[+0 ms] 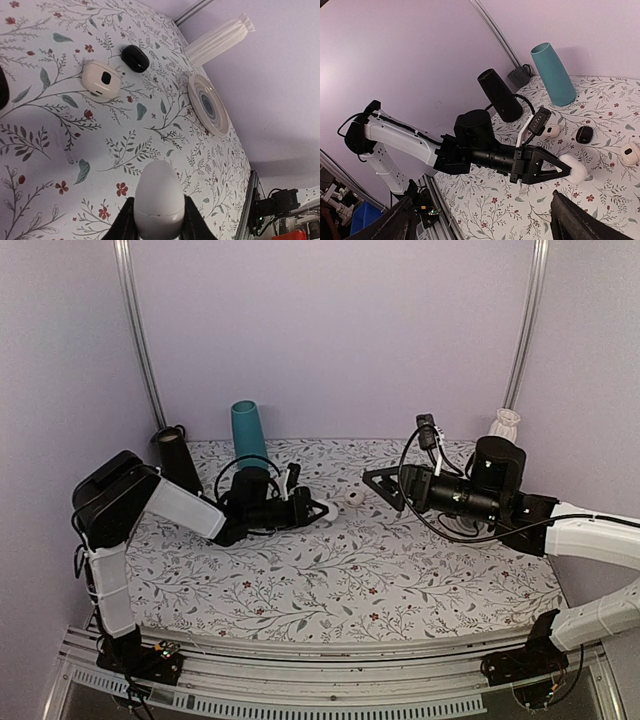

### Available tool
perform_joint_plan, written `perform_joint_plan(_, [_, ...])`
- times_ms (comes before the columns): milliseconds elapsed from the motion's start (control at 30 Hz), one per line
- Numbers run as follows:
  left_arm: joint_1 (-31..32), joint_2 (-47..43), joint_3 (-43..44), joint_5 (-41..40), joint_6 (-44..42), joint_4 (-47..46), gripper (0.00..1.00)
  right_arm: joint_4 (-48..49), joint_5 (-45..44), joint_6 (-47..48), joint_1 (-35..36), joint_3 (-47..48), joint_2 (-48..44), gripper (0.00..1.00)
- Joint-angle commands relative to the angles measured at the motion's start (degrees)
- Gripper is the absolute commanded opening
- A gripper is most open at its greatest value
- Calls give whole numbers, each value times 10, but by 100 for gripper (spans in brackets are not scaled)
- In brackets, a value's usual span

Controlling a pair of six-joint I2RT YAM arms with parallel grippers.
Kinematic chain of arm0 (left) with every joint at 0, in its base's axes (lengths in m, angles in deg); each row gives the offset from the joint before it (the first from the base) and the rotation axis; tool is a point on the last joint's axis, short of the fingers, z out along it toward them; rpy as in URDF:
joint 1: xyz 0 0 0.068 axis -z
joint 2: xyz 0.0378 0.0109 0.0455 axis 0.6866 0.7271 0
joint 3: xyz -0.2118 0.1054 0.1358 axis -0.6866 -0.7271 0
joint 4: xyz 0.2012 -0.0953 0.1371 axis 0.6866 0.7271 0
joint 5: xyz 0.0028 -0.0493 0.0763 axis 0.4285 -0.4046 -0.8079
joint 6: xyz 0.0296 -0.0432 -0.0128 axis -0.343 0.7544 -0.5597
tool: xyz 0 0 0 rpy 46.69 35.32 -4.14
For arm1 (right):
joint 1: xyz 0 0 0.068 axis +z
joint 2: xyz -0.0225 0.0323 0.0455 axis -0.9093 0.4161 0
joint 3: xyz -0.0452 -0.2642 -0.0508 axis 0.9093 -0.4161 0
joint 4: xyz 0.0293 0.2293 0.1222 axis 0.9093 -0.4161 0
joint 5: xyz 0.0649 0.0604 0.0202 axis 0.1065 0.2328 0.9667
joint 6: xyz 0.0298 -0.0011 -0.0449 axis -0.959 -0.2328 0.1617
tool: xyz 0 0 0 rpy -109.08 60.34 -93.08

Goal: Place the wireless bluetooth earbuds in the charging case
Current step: Place the charging case with the earbuds at the center of the board.

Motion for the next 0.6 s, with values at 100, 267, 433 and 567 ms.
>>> perform_joint_plan(100, [-8, 80, 51, 22, 47, -3, 1, -12, -18, 3, -3, -17, -35, 93])
perform_joint_plan(267, [-8, 93, 61, 9, 39, 24, 8, -12, -17, -7, -3, -21, -36, 93])
perform_joint_plan(433, [-6, 100, 69, 5, 27, 54, 21, -12, -12, -8, -4, -20, -33, 93])
perform_joint_plan(567, [-5, 99, 71, -5, 19, 71, 32, -10, -11, -12, -3, -19, -31, 93])
